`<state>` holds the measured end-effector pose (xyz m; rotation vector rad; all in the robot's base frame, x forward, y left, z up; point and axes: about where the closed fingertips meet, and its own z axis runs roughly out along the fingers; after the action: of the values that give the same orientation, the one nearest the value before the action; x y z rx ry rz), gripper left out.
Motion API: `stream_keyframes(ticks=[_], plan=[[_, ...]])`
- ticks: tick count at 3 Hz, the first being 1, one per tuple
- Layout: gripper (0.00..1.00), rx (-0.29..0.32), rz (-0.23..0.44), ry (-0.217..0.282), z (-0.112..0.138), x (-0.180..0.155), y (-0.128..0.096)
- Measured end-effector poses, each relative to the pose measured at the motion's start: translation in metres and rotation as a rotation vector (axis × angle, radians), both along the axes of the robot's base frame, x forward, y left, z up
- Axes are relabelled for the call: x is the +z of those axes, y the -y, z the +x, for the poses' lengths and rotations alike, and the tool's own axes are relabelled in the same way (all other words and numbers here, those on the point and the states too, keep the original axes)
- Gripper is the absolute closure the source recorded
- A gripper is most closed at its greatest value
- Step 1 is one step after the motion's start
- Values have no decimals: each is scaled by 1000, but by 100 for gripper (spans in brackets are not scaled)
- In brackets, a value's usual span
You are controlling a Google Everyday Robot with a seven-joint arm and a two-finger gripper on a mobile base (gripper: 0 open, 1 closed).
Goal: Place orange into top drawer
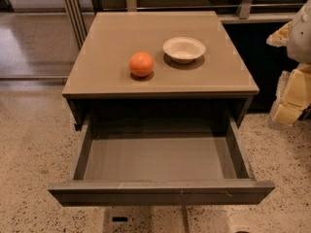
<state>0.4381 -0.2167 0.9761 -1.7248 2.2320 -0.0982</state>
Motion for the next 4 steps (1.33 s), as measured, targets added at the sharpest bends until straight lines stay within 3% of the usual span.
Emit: stream_keyframes(ticks=[1, 2, 3, 4], plan=[[0, 0, 1, 2, 0, 0, 0], [0, 9, 41, 30, 18, -3, -10], [0, 31, 125, 59, 44, -21, -26], [0, 51, 269, 105, 80, -39, -40]])
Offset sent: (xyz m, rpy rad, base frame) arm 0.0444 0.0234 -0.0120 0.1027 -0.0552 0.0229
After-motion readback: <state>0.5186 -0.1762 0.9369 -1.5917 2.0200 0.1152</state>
